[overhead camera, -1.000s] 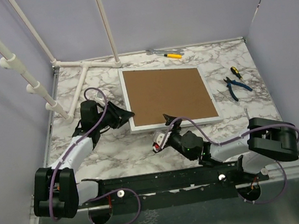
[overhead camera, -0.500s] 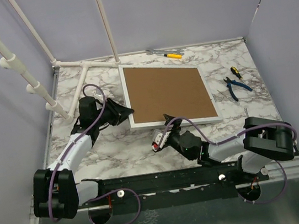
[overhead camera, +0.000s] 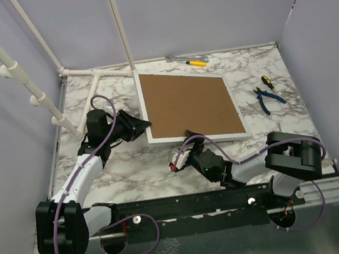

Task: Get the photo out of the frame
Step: Turn over the photo frame at the center of the board.

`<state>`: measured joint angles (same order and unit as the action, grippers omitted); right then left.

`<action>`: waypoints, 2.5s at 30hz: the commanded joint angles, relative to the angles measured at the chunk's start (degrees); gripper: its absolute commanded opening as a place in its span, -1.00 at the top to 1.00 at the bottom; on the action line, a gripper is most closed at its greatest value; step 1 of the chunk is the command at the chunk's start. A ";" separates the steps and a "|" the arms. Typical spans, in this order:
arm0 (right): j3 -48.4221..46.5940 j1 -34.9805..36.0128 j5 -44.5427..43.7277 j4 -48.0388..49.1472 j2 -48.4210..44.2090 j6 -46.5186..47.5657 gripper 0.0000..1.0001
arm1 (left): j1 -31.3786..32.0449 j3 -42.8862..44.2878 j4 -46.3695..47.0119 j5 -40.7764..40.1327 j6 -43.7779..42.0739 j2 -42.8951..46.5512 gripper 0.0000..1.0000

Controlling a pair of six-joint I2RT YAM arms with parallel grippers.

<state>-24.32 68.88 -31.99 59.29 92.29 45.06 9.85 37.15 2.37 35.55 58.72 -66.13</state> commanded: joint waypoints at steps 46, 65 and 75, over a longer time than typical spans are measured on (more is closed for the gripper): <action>-6.92 -2.04 -1.66 -7.45 -12.51 -2.17 0.99 | -12.37 15.78 -13.57 2.35 -4.08 6.27 -0.75; -19.39 -5.16 7.88 -30.34 -26.20 -10.55 0.99 | -17.40 5.72 -13.59 -4.26 -7.97 12.82 -0.81; -22.92 -5.16 12.60 -33.96 -27.09 -16.82 0.99 | -17.33 0.28 -8.89 -5.81 -7.48 13.70 -0.79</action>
<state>-42.65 63.31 -24.67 23.44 67.26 40.14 -7.18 41.54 -10.74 31.77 50.92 -53.76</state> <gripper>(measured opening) 0.355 0.899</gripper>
